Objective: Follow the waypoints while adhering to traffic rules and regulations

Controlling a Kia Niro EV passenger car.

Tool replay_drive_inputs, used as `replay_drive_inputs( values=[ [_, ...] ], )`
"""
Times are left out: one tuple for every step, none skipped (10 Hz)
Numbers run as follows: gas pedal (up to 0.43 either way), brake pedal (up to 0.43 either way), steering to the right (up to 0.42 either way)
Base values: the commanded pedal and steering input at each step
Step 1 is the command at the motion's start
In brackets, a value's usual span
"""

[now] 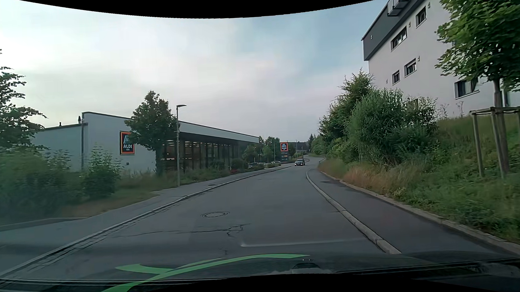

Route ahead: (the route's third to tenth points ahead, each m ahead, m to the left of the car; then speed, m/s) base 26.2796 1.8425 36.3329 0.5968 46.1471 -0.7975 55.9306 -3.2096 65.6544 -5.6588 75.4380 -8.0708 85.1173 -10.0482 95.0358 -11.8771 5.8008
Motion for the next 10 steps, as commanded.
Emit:
replay_drive_inputs(
  values=[
    [0.150, 0.000, 0.012],
    [0.138, 0.000, 0.012],
    [0.138, 0.000, 0.012],
    [0.138, 0.000, 0.012],
    [0.138, 0.000, 0.010],
    [0.138, 0.000, 0.008],
    [0.138, 0.000, 0.010],
    [0.138, 0.000, 0.015],
    [0.138, 0.000, 0.016],
    [0.138, 0.000, 0.016]
  ],
)
